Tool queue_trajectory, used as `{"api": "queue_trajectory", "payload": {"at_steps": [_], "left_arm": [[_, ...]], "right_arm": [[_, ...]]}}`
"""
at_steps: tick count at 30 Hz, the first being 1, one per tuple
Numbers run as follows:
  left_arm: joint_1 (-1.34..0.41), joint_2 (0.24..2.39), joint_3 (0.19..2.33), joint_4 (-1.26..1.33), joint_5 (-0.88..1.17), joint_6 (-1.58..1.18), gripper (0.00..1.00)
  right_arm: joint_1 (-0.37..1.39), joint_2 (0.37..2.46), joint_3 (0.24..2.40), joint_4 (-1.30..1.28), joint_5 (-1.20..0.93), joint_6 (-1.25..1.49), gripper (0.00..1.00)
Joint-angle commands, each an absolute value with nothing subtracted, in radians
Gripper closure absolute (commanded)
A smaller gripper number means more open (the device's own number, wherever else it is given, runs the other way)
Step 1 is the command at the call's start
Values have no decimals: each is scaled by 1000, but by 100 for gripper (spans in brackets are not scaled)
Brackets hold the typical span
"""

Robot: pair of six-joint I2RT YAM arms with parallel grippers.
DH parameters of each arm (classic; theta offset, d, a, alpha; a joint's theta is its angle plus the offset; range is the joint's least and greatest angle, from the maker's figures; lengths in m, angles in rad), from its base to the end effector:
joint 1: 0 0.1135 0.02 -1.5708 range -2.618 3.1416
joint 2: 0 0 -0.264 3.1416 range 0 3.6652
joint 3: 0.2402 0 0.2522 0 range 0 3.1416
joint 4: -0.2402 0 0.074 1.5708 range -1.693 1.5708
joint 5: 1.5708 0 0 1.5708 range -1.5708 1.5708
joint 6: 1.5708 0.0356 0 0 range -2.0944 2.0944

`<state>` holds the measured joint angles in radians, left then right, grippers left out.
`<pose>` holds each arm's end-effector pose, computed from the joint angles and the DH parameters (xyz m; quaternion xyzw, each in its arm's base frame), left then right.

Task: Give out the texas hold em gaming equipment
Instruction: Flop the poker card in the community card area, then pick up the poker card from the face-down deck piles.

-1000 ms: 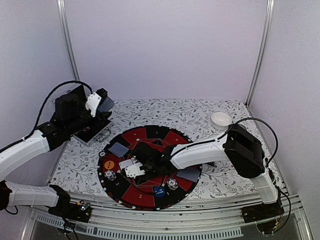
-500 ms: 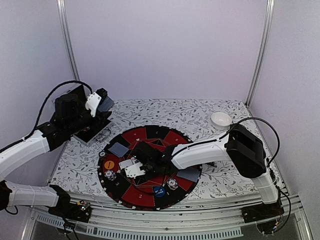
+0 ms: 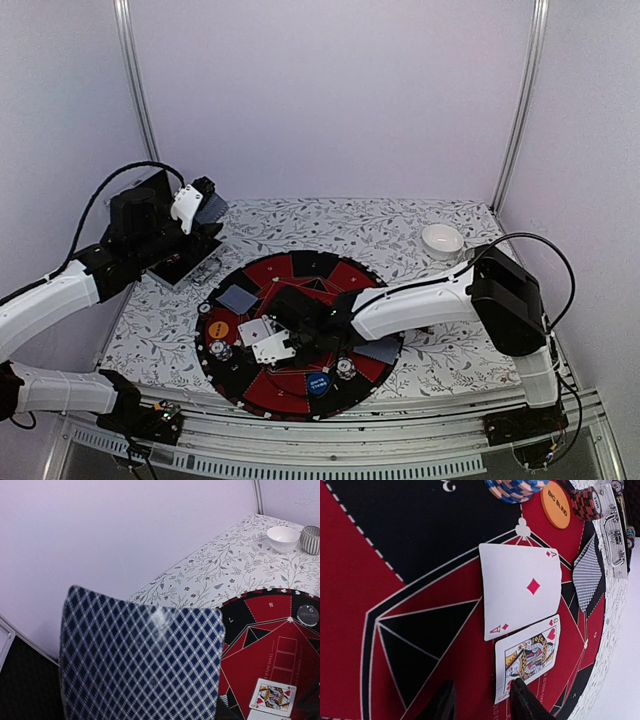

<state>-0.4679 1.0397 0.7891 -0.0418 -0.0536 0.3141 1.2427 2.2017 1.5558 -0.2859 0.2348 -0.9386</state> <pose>0.2181 -0.1081 0.3069 0.2910 0.7478 -0.0244 0.5962 0.1600 0.4444 0.1400 -0.8192 0.4681 -0.0627 0.3252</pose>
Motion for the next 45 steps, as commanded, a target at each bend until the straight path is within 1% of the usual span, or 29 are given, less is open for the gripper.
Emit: {"api": "queue_trajectory", "payload": {"at_steps": [1, 2, 4, 6, 8, 9, 14, 17, 20, 26, 32, 40, 45], "left_arm": [[-457, 1028, 775, -9, -42, 328, 58], [-457, 1026, 774, -9, -31, 331, 57], [-457, 1020, 768, -8, -3, 341, 57], [-458, 1011, 760, -8, 39, 360, 58], [-459, 999, 748, -20, 121, 392, 57], [-460, 991, 738, -22, 170, 408, 57], [-494, 949, 693, -24, 374, 477, 58], [-525, 929, 669, -35, 385, 517, 58], [-542, 936, 666, -43, 387, 529, 58], [-556, 957, 668, -53, 371, 535, 58], [-561, 970, 667, -54, 347, 535, 58], [-566, 970, 669, -52, 337, 535, 58], [-566, 966, 670, -52, 333, 534, 58]], "right_arm": [[1256, 2061, 1545, -327, 143, -847, 58], [1252, 2031, 1543, -318, 130, -817, 54], [1232, 1963, 1547, -293, 89, -731, 41], [1188, 1896, 1560, -276, 24, -624, 23], [1123, 1845, 1590, -275, -63, -478, 2], [1087, 1823, 1607, -276, -116, -399, 1], [922, 1771, 1665, -219, -466, 6, 1], [902, 1783, 1663, -128, -533, 186, 1], [903, 1823, 1677, -53, -582, 278, 1], [914, 1922, 1745, -46, -578, 364, 1], [963, 2015, 1844, -95, -565, 327, 1], [972, 2170, 1994, -179, -489, 312, 0], [971, 2161, 2003, -259, -380, 277, 2]]}}
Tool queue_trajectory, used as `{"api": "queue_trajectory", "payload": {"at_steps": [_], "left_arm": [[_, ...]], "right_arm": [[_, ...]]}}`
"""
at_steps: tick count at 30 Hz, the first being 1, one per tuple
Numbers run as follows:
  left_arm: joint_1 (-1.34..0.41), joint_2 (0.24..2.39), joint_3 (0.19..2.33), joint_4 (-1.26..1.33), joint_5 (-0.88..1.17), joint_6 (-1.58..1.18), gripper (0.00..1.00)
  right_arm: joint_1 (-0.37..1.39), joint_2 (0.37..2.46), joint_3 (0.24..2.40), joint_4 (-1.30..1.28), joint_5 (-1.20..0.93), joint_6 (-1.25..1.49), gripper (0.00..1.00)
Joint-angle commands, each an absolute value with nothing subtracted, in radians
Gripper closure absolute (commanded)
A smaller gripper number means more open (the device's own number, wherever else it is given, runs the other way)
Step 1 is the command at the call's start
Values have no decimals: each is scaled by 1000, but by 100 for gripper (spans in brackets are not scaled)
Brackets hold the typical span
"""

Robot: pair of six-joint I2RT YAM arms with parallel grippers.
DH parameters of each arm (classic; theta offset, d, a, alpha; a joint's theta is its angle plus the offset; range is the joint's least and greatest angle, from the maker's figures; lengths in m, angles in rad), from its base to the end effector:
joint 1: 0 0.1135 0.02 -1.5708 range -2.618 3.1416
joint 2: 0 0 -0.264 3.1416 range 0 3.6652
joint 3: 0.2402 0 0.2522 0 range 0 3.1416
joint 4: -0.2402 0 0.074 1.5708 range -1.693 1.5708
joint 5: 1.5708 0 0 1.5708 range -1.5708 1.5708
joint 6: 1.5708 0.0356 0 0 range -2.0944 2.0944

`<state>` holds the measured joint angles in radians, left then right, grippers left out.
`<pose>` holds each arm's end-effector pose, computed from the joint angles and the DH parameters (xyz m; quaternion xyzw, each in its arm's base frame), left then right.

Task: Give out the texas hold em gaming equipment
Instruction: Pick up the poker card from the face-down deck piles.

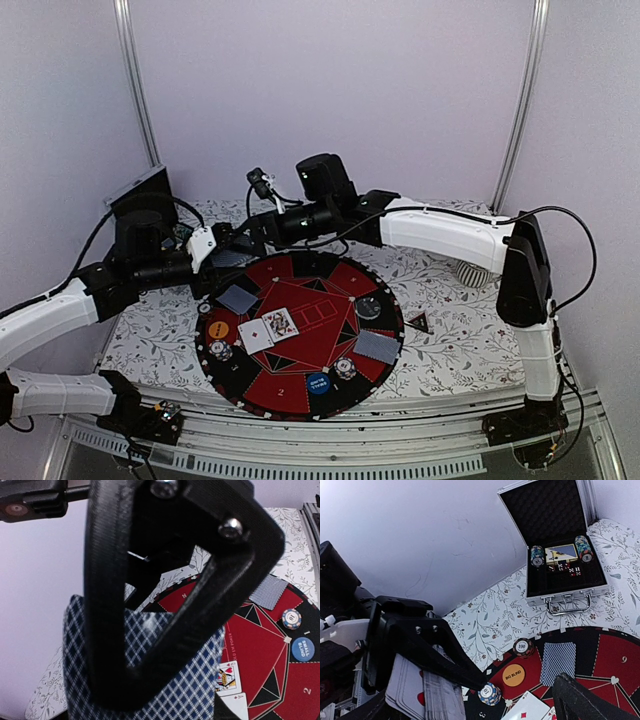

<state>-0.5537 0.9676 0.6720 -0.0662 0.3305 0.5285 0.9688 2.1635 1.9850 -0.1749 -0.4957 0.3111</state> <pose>0.1834 -0.1270 0.2788 0.4982 0.6475 -0.1424 0.5589 0.2794 0.4365 0.3116 -0.3896 0.7074 0.4925 0.3245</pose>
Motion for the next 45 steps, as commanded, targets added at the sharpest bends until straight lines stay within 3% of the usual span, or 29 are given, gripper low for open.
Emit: {"api": "queue_trajectory", "payload": {"at_steps": [1, 17, 30, 39, 43, 45], "left_arm": [[-566, 965, 671, -52, 332, 534, 58], [-568, 969, 676, -52, 319, 526, 58], [-567, 979, 675, -49, 306, 525, 58], [-568, 981, 675, -49, 300, 525, 58], [-568, 982, 675, -49, 295, 525, 58], [-567, 982, 675, -48, 290, 526, 58]], "right_arm": [[968, 2146, 1985, -270, -350, 268, 2], [959, 2049, 1936, -337, -296, 210, 14], [980, 2037, 1983, -353, -417, 166, 59], [980, 2009, 1983, -397, -376, 154, 79], [979, 1997, 1986, -417, -370, 147, 95], [979, 1991, 1987, -431, -365, 143, 97]]}}
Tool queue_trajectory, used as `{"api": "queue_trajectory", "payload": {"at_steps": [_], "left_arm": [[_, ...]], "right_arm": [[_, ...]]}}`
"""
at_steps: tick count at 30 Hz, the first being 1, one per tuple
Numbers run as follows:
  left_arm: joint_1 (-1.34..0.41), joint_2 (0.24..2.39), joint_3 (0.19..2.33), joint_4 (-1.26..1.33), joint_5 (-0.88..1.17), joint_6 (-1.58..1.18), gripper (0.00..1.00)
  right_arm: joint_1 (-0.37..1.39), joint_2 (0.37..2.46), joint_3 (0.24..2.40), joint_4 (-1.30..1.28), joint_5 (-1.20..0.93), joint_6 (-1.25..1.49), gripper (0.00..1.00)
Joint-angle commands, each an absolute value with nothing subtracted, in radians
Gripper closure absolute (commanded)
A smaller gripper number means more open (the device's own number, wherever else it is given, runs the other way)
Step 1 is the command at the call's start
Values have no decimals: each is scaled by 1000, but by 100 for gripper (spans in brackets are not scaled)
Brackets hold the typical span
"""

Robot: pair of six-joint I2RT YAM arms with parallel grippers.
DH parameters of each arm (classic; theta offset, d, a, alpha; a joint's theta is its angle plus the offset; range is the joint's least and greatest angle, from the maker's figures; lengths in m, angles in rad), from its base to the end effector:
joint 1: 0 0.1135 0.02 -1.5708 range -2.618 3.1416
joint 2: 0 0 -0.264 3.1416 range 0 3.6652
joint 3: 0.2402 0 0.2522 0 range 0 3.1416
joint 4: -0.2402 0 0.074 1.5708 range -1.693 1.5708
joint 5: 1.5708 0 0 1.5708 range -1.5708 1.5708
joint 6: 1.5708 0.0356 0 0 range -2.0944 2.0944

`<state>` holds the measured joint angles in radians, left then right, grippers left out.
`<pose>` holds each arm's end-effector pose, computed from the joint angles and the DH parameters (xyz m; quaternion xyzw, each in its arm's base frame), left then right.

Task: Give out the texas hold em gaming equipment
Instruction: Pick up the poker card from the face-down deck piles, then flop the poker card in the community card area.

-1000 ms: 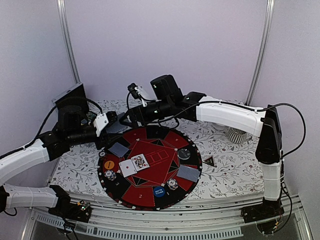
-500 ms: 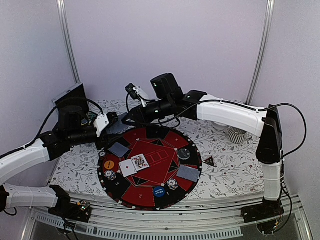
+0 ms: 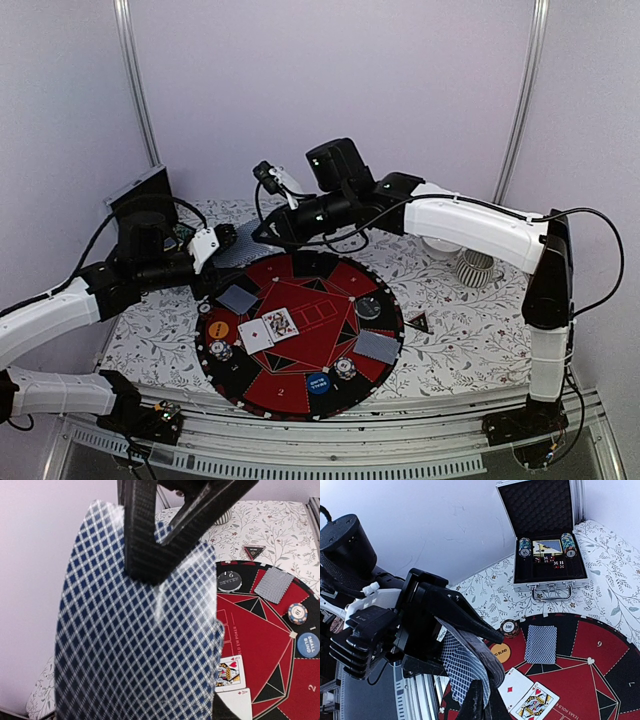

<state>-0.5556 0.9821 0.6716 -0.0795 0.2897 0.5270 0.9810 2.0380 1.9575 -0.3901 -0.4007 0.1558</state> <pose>0.1858 -0.1273 0.2742 0.4924 0.6631 -0.1278 0.5491 0.2571 0.4092 0.3409 -0.4303 0.7236 0.4187 0.3404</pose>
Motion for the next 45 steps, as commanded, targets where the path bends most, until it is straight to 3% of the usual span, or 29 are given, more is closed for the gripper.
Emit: {"api": "queue_trajectory", "payload": {"at_steps": [1, 18, 25, 35, 45], "left_arm": [[-568, 982, 675, -48, 288, 525, 58], [-567, 980, 675, -41, 259, 523, 58], [-568, 976, 671, -20, 210, 518, 57], [-539, 995, 696, 22, 63, 448, 58], [-512, 1014, 713, 32, 9, 415, 57]], "right_arm": [[980, 1987, 1986, -438, -360, 142, 97], [907, 1770, 1914, -465, -355, 69, 99], [897, 1704, 1773, -403, -60, -45, 98], [901, 1957, 1691, -317, 182, -323, 99], [1033, 2186, 1562, 85, 456, -859, 99]]}}
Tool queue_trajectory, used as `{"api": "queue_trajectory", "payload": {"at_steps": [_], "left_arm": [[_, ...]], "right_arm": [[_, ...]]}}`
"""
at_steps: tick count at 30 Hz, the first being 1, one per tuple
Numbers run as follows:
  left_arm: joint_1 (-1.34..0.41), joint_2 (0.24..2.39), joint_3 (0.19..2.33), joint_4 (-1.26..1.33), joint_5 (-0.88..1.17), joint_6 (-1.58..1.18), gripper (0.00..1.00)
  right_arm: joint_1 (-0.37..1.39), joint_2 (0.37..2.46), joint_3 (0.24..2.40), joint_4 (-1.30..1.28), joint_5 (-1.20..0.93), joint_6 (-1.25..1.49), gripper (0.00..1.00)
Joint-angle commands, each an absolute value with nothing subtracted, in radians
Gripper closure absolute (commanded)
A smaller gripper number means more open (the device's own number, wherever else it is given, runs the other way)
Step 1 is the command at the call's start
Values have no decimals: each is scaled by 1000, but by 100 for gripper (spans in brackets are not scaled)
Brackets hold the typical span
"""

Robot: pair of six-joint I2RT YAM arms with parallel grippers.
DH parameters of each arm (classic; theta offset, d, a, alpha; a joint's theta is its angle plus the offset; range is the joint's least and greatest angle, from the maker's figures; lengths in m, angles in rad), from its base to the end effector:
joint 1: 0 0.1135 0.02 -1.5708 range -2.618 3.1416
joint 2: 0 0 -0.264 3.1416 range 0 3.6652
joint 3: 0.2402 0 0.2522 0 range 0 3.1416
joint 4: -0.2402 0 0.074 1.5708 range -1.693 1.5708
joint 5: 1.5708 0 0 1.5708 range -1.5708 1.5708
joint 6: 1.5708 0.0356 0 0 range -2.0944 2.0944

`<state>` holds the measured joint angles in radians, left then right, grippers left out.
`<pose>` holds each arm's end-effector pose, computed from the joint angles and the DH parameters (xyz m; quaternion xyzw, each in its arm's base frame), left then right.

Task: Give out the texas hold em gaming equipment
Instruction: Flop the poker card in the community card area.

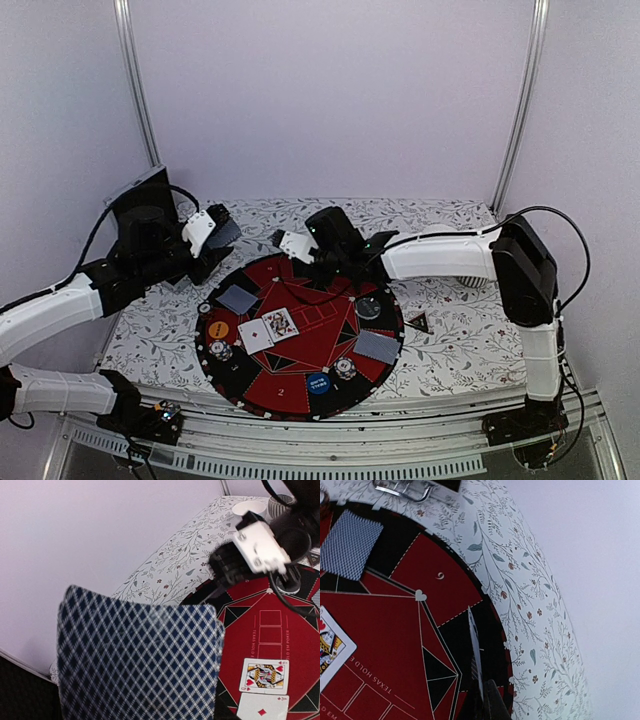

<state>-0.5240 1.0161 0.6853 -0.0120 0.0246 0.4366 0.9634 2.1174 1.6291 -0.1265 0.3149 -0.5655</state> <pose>0.2033 -0.1185 0.2783 0.3839 0.7215 -0.0352 0.5751 0.2886 0.3959 0.2149 -0.5549 0.6829 -0.0467 0.4729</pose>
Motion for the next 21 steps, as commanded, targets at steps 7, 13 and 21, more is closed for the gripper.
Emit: {"api": "queue_trajectory", "payload": {"at_steps": [7, 13, 21], "left_arm": [[-509, 1016, 712, 28, 17, 415, 57], [-510, 1017, 715, 20, 27, 415, 57], [-509, 1019, 716, 17, 31, 415, 57]], "right_arm": [[1052, 2194, 1474, 3, 383, -946, 98], [1061, 2197, 1520, -237, 170, -887, 98], [1066, 2238, 1561, -337, 152, -898, 98]]}}
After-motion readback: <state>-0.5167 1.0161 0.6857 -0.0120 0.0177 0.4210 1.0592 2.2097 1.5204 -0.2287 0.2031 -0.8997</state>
